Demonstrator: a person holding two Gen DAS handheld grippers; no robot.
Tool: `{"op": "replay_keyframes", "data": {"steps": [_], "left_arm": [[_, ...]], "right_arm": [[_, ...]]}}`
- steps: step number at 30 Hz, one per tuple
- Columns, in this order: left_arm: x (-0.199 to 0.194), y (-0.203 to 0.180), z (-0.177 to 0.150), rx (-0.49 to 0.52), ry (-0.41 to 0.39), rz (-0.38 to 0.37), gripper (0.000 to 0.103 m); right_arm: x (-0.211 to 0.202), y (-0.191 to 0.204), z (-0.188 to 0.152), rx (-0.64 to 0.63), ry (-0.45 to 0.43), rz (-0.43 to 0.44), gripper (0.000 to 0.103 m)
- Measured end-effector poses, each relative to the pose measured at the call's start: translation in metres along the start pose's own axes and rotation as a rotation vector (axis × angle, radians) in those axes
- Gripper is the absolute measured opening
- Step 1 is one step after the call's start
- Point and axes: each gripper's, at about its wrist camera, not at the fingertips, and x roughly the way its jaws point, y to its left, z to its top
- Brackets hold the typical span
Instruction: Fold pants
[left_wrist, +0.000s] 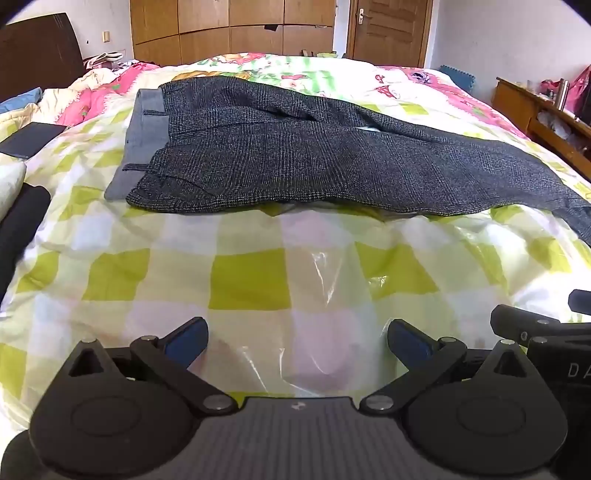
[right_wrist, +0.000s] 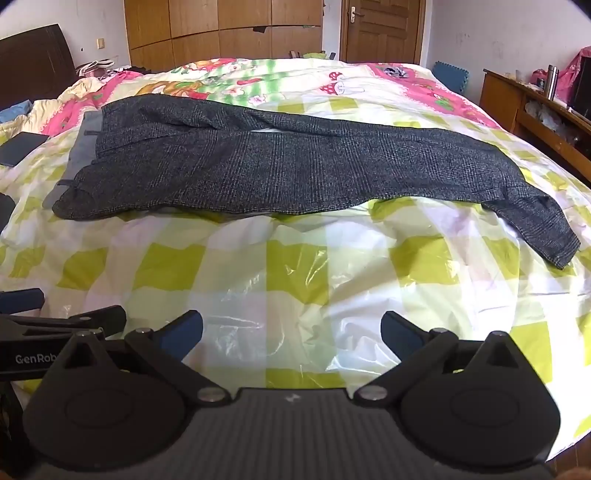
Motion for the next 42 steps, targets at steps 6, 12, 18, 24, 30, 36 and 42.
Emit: {"op": "replay_keyframes", "data": {"steps": [6, 12, 18, 24, 30, 36, 42], "left_arm": [[0.0001, 0.0001, 0.0002, 0.001, 0.003, -0.006, 0.103], [-0.0016, 0.0003, 0.0005, 0.003, -0.001, -0.01, 0.103], [-0.0027, -0.0004, 0.001, 0.009, -0.007, -0.006, 0.103], [-0.003, 0.0003, 0.0014, 0.015, -0.011, -0.004, 0.103], [-0.0034, -0.0002, 0.0014, 0.019, -0.015, -0.001, 0.103], [-0.0028, -0.0004, 0.0016, 0.021, -0.016, 0.0, 0.103], [-0.0027, -0.0005, 0.0015, 0.022, -0.016, 0.001, 0.103]], "right_arm": [[0.0013, -0.0003, -0.0006, 0.003, 0.004, -0.007, 0.102], [0.0015, 0.0007, -0.0007, 0.003, 0.006, -0.012, 0.102], [0.002, 0.0005, -0.0003, 0.006, 0.008, -0.015, 0.102], [0.0021, 0.0002, -0.0005, 0.005, 0.008, -0.014, 0.102], [0.0018, 0.0002, -0.0008, 0.005, 0.007, -0.015, 0.102], [0.002, 0.0008, -0.0007, 0.005, 0.008, -0.016, 0.102], [0.002, 0.0009, -0.001, 0.004, 0.008, -0.016, 0.102]]}}
